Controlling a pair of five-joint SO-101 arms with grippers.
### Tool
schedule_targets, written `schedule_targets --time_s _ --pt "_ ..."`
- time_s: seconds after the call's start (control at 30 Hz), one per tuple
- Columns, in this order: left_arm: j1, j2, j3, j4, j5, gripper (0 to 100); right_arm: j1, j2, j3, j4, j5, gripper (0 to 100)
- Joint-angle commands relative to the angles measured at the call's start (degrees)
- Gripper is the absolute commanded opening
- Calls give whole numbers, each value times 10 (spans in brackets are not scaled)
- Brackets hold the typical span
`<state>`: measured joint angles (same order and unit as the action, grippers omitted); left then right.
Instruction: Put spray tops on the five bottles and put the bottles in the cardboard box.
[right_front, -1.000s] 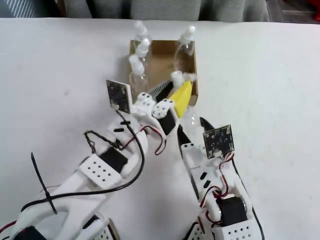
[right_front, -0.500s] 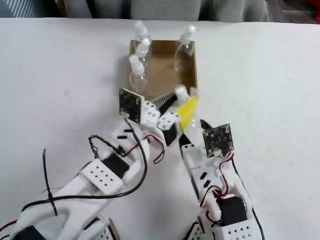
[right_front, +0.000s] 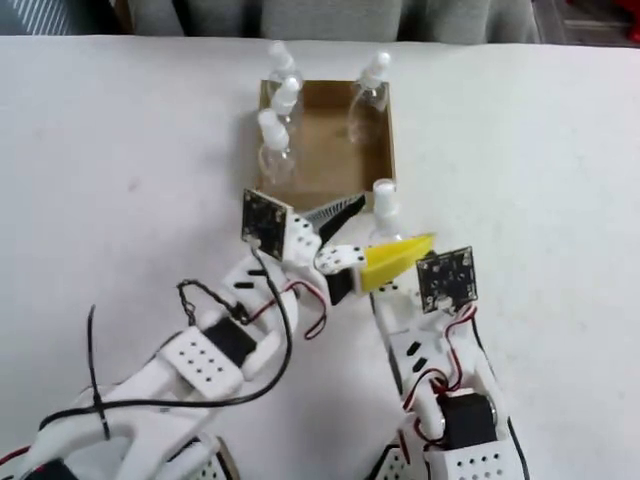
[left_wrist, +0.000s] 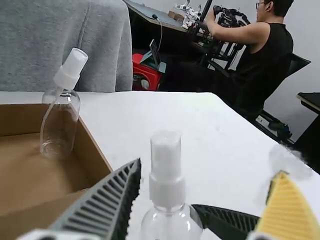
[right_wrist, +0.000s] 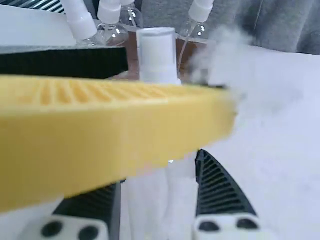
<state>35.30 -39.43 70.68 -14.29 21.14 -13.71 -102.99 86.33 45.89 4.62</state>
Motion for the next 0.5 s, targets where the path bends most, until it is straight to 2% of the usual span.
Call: schedule_targets --time_s 0.0,0.23,0.47 --pt "0 -110 29 35 -8 384 24 -3 -26 -29 5 17" --pt "36 -294 76 213 -45 384 65 -2 21 -127 5 17" --pt "26 -466 91 399 -46 384 86 -1 24 -191 5 17"
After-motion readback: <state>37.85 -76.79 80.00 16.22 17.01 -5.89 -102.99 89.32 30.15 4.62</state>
